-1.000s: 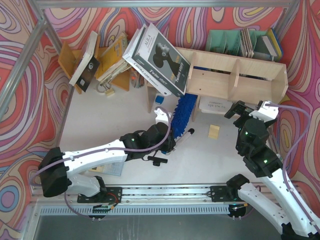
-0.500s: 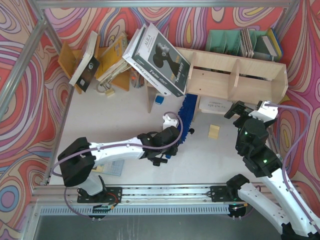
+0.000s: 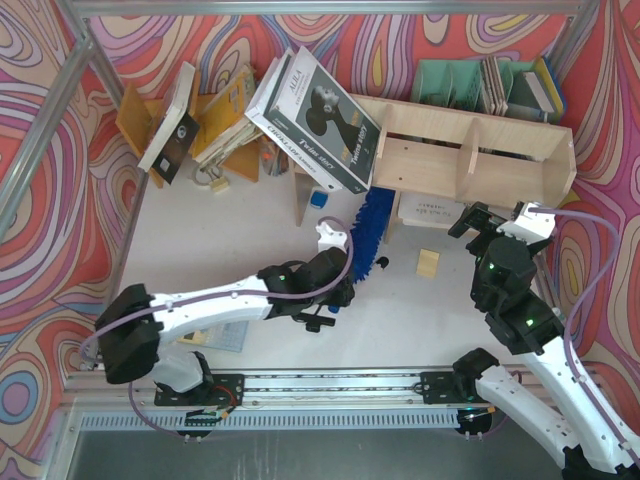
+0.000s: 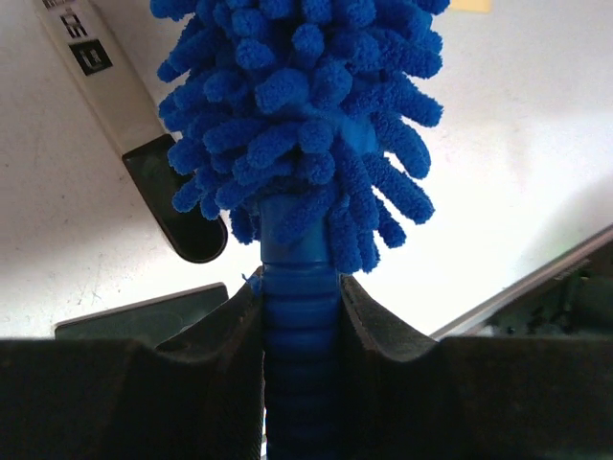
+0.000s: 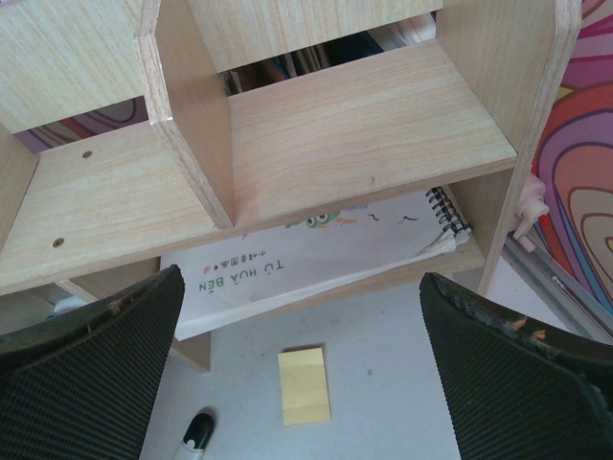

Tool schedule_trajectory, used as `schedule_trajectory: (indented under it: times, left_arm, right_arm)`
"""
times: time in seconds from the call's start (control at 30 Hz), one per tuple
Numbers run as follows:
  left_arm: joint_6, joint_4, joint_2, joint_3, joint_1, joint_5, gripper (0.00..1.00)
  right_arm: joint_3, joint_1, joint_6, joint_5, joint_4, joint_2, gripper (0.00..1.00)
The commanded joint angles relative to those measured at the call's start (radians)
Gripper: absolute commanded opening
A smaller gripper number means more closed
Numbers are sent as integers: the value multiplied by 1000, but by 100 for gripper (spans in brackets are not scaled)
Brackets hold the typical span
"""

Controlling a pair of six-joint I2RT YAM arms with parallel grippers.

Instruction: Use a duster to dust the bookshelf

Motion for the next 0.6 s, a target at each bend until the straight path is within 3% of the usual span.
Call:
schedule_trajectory:
  times: [0.0,0.23,0.57]
  left_arm:
    - [55,144,-131,-44,-12,-20,0]
    - [63,200,-171,-78,-12,10,0]
    - [45,104,24,22,-12,113,0]
  right_arm:
    - [-6,-4,11,2,13,-4,99]
    - [-6,-3,11,3,11,-5,99]
    - [-4,-4,12,6,10,-7,99]
